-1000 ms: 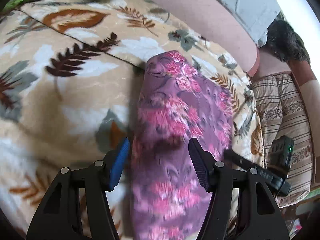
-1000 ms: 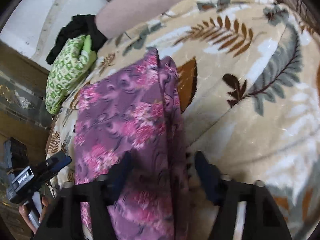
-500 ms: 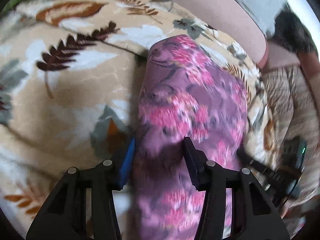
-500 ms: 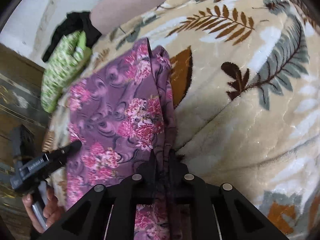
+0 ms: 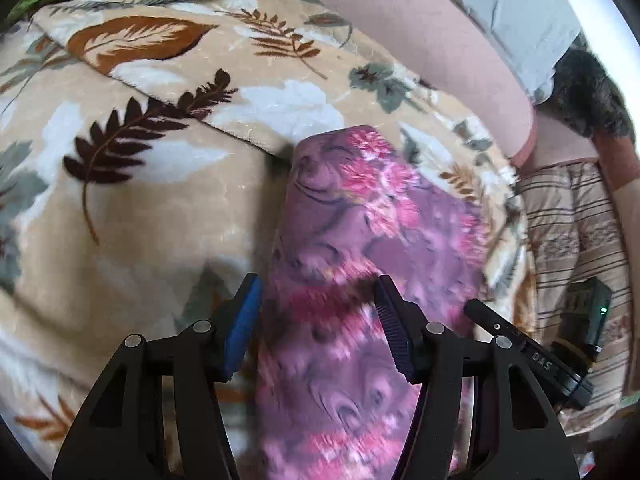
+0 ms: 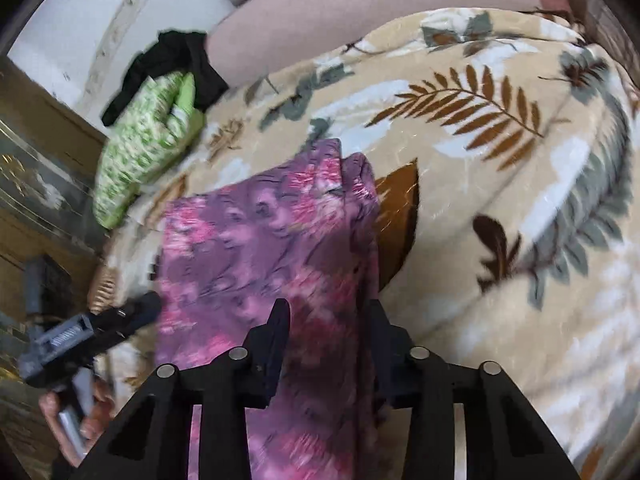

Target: Fold small clothes

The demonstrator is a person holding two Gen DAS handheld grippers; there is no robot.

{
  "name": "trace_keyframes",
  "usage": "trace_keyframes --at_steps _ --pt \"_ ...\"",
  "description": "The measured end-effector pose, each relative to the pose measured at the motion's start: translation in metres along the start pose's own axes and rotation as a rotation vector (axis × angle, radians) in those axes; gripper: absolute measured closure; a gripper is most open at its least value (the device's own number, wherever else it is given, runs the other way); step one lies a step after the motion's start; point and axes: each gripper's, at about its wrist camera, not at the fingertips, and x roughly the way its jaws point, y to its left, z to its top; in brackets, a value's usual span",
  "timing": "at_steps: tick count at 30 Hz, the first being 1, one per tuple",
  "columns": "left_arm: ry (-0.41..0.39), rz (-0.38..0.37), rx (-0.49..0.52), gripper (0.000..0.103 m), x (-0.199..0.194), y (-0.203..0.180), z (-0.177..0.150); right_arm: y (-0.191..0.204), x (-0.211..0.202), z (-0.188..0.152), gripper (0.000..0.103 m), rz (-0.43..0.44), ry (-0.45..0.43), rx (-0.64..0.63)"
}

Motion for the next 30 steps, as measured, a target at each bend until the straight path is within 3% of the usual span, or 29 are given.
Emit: trace_keyframes --at_steps 1,2,7,9,12,14,15,16,18,21,25,27,30 --pt "0.009 0.004 0.002 0.045 0.005 0.002 0.001 -0.002 0.003 -0.002 0.091 0.018 0.008 -0.008" --pt "0.010 0.019 0.003 0.045 0.011 0.004 0.001 -0.003 0.006 -0.004 0.095 0.012 0.002 -0.007" --pt "-0.001 0.034 0.018 0.046 0.018 0.006 -0.004 -0.009 0.017 -0.004 0.097 -0.056 0.012 -0.014" --pt "-0.003 0.040 0.015 0.046 0.007 0.005 -0.009 -0.011 0.008 -0.006 0.097 -0.023 0.010 0.004" --pt "-0.064 0.091 0.095 0.046 -0.032 -0.003 -0.035 -0.007 -0.022 -0.014 0.094 0.029 -0.029 0.037" --pt "-0.099 0.109 0.137 0.045 -0.054 -0.005 -0.061 0.000 -0.048 -0.034 0.088 0.027 -0.066 0.064" --pt "-0.108 0.120 0.148 0.045 -0.063 -0.005 -0.074 0.003 -0.055 -0.042 0.070 0.023 -0.073 0.070" --pt "-0.113 0.134 0.156 0.044 -0.072 -0.006 -0.090 0.008 -0.067 -0.060 0.041 0.009 -0.094 0.077" --pt "-0.145 0.169 0.169 0.044 -0.088 -0.005 -0.121 0.014 -0.085 -0.089 0.027 -0.023 -0.139 0.088" --pt "-0.203 0.255 0.174 0.039 -0.106 -0.004 -0.165 0.026 -0.098 -0.122 0.027 -0.037 -0.116 0.088" --pt "-0.202 0.291 0.191 0.039 -0.117 -0.012 -0.191 0.038 -0.120 -0.165 0.027 -0.069 -0.112 0.107" --pt "-0.243 0.292 0.204 0.039 -0.129 -0.021 -0.205 0.050 -0.137 -0.177 0.027 -0.133 -0.121 0.080" --pt "-0.282 0.353 0.249 0.039 -0.146 -0.038 -0.217 0.068 -0.159 -0.187 0.027 -0.180 -0.144 0.037"
